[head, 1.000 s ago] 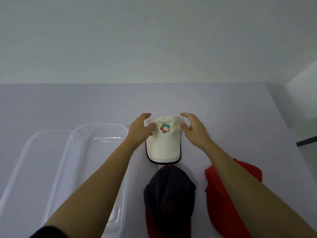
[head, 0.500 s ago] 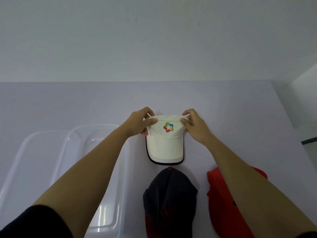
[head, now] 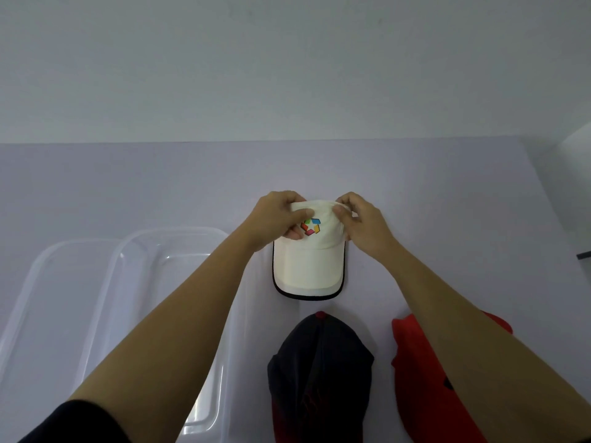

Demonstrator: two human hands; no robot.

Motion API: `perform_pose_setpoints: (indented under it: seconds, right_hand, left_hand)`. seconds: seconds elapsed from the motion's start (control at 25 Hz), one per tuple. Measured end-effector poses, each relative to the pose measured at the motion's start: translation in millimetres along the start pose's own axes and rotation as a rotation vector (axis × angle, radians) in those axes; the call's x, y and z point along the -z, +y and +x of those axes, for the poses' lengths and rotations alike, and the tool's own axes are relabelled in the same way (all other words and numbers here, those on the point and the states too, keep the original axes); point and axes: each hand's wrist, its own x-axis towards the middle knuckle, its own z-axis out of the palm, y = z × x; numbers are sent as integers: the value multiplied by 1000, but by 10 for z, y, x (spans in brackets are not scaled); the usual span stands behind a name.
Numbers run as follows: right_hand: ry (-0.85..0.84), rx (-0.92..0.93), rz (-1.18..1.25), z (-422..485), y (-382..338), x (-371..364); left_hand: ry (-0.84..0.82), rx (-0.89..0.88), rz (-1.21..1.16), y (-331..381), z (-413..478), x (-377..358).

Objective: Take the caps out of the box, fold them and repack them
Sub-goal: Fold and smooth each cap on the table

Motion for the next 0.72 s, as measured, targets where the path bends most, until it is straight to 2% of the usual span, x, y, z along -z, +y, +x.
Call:
perform_pose_setpoints:
  seconds: [0.12,0.24,0.32,0.4,0.48,0.64,0.72]
  right_hand:
    - [-48,17,-88,16,39,42]
    - [24,26,-187,22,80,16]
    - [112,-4,-184,23,102,-42]
    - [173,-146,-2,10,79,-140]
    - [215,-261,106,2,70,-212]
    - [225,-231,71,-4,93,-221]
    - [238,-182,34,-6,142,-237]
  left_hand:
    - [34,-79,291,-7,35,-32]
    - [64,-123,531,-9,82,-78]
    - [57,-91,434,0,90,-140]
    - [54,-12,166,41,72,-208]
    - [61,27,49,58,68,-278]
    - [98,-2,435,11,67,-375]
    - [194,-19,492,-36,38,-391]
